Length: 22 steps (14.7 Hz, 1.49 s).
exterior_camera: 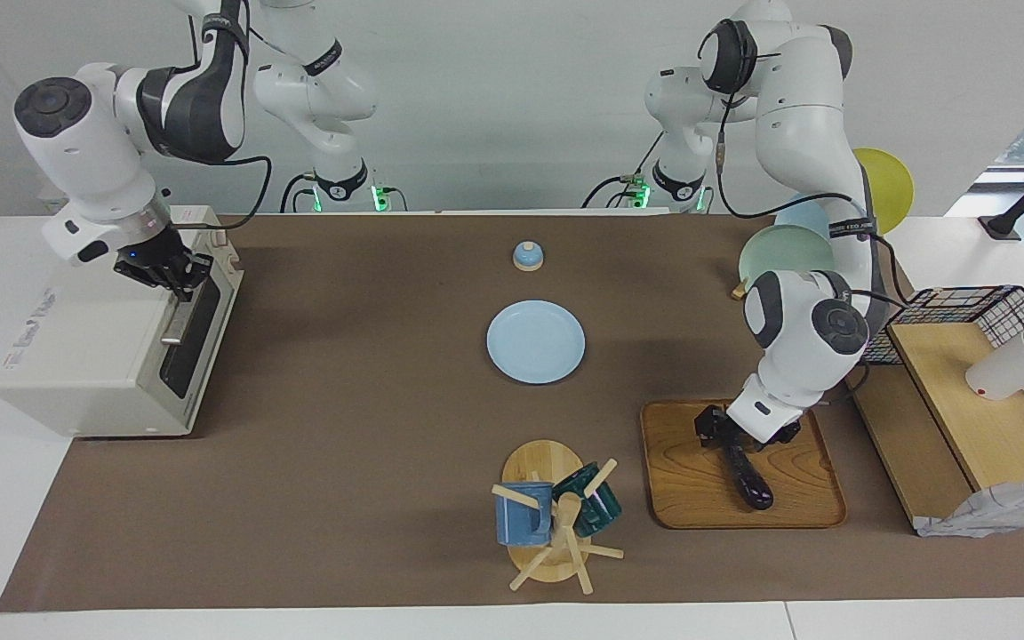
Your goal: Put eggplant into oven
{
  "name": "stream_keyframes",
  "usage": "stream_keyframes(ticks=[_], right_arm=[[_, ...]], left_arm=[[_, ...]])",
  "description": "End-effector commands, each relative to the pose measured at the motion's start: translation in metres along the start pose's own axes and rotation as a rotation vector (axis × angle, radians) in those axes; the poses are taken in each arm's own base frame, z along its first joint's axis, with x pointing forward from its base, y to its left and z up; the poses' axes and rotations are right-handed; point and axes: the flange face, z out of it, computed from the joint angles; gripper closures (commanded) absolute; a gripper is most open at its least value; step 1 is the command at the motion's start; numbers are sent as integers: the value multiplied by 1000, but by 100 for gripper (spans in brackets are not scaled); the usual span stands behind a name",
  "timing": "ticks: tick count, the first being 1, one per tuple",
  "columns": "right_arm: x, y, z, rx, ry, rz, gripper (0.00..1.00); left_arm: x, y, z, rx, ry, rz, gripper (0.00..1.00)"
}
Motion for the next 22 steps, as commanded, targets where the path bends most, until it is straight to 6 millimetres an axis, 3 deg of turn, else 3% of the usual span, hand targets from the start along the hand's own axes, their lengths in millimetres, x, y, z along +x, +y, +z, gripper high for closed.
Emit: stream_keyframes(ticks=[1,7,9,12,13,15,20,21,22], right_arm=[[-6,8,13,-13,9,23,100],[-5,-4,30,-12,21,7,100],[-1,-21,32,-1,27,3,100],[3,-47,48,-1,55,-10,100],[6,-50,60,0,64,-10,100],[14,-55,79,10,74,-13,100],[30,-88,120,44,124,-17,100],[31,-89,129,46,113,14,100],[32,-90,135,47,103,28,100]], left_arm=[[-6,2,-2,15,10,22,11],[-4,1,-6,13,6,20,35],[-2,0,-10,15,7,20,47],[1,-1,-19,5,-9,10,90],[4,-1,-28,3,-22,12,100],[6,3,-44,-2,-44,13,100],[-23,19,-131,-76,-55,-118,100],[-32,30,-146,-86,-73,-133,100],[-39,56,-157,-94,-94,-120,100]])
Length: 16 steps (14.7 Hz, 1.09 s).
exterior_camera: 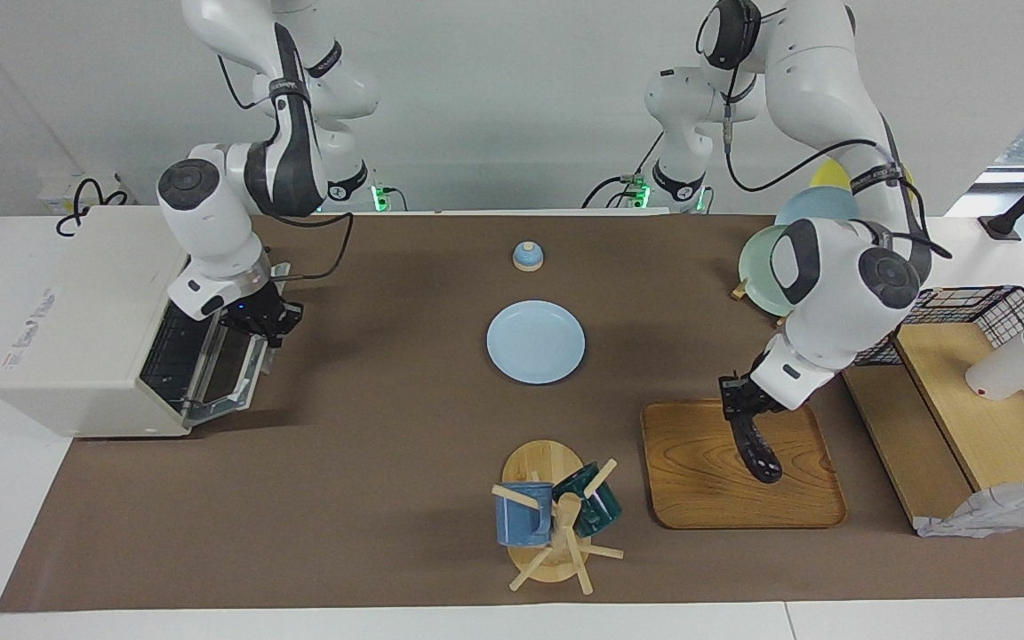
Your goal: Put eggplant into oven
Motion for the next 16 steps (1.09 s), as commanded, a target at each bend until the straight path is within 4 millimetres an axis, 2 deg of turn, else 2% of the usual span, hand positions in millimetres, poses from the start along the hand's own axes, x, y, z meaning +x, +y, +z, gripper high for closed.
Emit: stream_keyframes(ticks=[1,2,3,6,7,9,11,13,14,16], right_arm=[[11,27,27,-21,18,47,100],[13,27,30,-21,26,48,100],[13,25,36,-20,17,46,100],[16,23,50,4,17,65,100],[18,8,47,16,15,51,100],[25,-20,37,53,27,38,100],[25,-26,29,58,9,34,100],[26,-26,14,66,5,36,100],[26,-28,8,67,15,26,95],[26,-37,3,69,21,13,65]], left_arm=[[-37,44,-26,-19,-50,-16,100],[-43,59,-29,-33,-59,-26,100],[-49,85,-28,-46,-71,-27,100],[-82,144,-6,-34,-90,2,100],[-96,160,8,-33,-72,5,100],[-136,193,40,-37,-24,28,100],[-166,220,67,-36,-10,47,100],[-178,244,85,-35,-11,49,100],[-185,253,102,-29,-20,60,100],[-197,267,122,-24,-23,88,100]])
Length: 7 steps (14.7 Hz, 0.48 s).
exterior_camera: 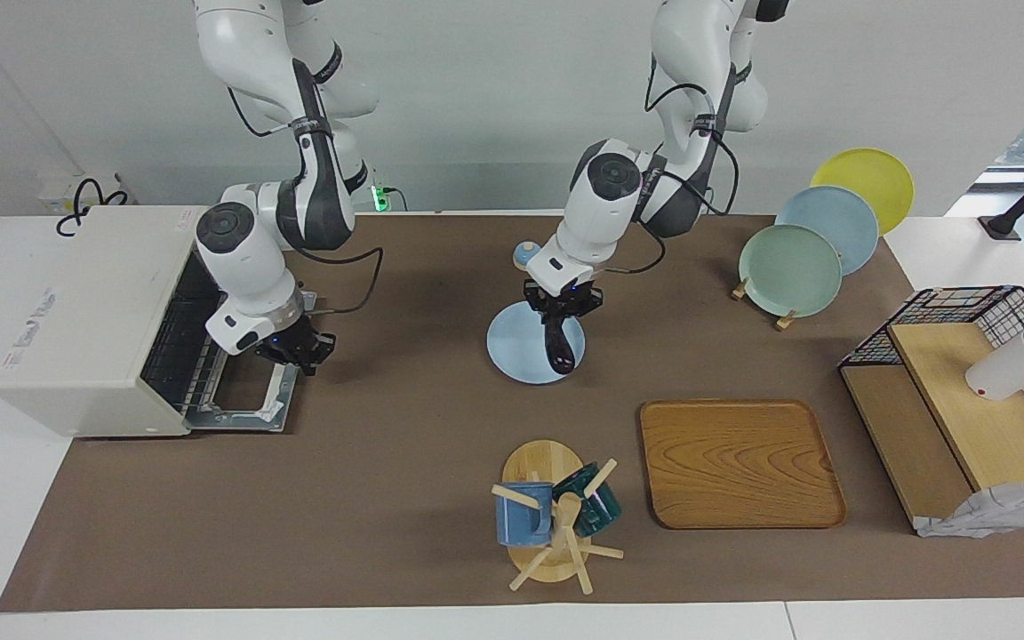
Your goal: Put eggplant into oven
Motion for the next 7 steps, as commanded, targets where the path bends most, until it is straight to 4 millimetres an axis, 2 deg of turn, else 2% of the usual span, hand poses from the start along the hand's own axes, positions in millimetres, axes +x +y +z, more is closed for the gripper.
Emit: stream_keyframes(ticks=[1,3,4,5,7], right_arm=[[-2,-12,-14,21,5,-25,64],[-2,-12,-15,24,-6,-23,39],[-1,-22,-21,33,-13,-27,12],[0,-30,-26,37,-35,-38,0],[0,-39,-28,39,-44,-51,0]], left_arm=[[-10,7,22,-8,6,-6,100],[-11,8,33,-6,8,-9,100],[-11,9,36,-5,6,-9,100],[-12,10,38,-4,6,-10,100],[-11,9,42,-3,5,-5,100]])
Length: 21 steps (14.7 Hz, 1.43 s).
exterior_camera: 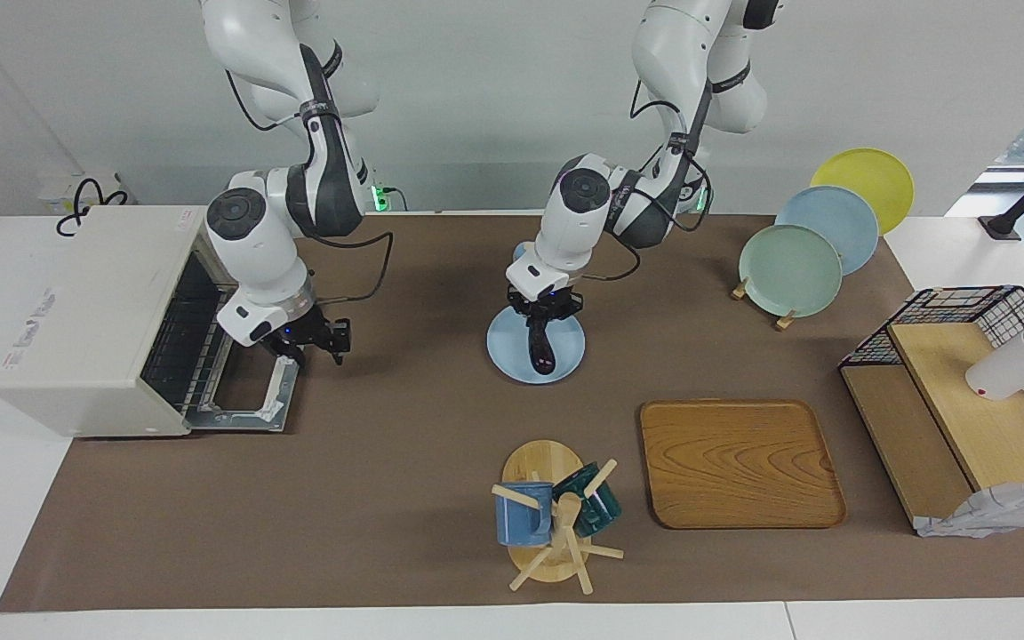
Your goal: Put eggplant into oven
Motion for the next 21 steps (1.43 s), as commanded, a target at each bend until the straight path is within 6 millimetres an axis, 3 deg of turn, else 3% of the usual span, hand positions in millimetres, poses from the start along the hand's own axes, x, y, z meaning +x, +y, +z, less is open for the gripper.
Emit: stream_keyframes(ticks=[1,2,3,5,8,10,12,14,16,17,19,20,21], right_arm=[[2,-14,-10,36,-10,-10,0],[5,-23,-15,76,-3,5,0],[7,-33,-19,88,-3,-5,0],[9,-63,-29,90,-13,-34,0],[14,-84,-39,93,-1,-38,0],[12,-101,-42,98,2,-21,0],[11,-129,-42,107,23,-44,0],[4,-180,-54,121,58,-27,0],[9,-249,-61,125,71,22,0],[14,-295,-57,105,57,49,0],[17,-384,-29,-2,84,81,0],[10,-412,-21,1,108,88,0],[8,-421,-11,11,123,96,0]], left_arm=[[-2,-1,3,-14,13,-12,98],[-1,-2,3,-14,14,-15,56],[-1,-2,2,-14,14,-20,1],[8,-12,-13,-21,28,-30,0],[29,-41,-55,-30,31,-60,0],[54,-79,-89,-29,13,-78,0],[77,-129,-128,-32,-2,-73,0],[93,-185,-166,-35,-4,-61,0],[96,-228,-194,-32,2,-65,0],[94,-243,-210,-11,11,-76,0],[79,-264,-233,91,2,-69,0],[73,-273,-245,99,10,-82,0],[64,-283,-258,103,6,-99,0]])
